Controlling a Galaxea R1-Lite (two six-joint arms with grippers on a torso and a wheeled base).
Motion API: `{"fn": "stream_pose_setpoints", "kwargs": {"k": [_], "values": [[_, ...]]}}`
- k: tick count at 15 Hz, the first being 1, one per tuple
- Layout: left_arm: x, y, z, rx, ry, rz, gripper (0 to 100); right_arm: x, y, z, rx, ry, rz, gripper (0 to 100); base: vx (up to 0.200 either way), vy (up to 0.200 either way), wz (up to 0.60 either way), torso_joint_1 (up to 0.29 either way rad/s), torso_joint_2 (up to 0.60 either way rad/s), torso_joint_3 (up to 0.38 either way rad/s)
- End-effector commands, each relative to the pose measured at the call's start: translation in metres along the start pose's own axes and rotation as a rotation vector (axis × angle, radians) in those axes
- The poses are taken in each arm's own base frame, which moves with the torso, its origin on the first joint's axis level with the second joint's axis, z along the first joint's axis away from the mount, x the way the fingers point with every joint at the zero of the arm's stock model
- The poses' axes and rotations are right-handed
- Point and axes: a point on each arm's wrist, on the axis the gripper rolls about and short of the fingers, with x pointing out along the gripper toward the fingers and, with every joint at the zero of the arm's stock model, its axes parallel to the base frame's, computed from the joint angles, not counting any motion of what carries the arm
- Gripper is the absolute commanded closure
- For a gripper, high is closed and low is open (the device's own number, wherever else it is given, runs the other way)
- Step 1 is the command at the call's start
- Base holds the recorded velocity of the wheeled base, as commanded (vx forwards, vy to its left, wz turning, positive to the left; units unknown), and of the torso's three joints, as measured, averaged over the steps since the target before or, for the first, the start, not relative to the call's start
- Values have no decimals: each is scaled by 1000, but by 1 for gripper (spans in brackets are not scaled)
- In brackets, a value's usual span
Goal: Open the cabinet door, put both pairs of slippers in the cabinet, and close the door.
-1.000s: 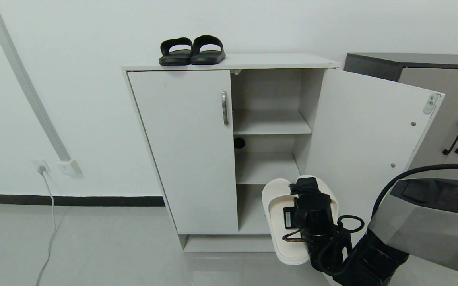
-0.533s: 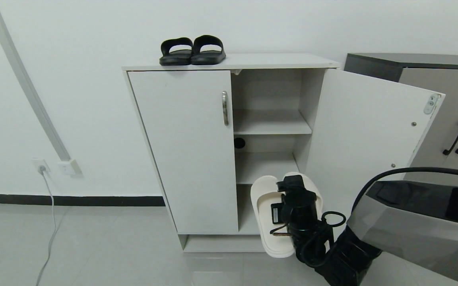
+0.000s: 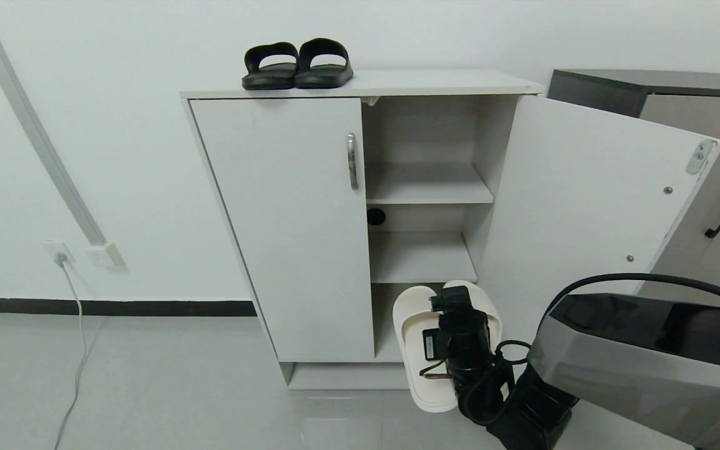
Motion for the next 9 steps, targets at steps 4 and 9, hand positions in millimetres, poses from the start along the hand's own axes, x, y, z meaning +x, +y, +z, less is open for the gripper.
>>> {"fn": "stream_pose_setpoints", "kwargs": {"k": [4,9], "values": [[0,0,0,1,3,-2,100,2,2,-3,-3,3,0,100,0,0,0,4,2,-194],[0,0,0,0,1,0,100,4,2,-5,6,-6,-5,100,0,0,0,1,2,-182]]}}
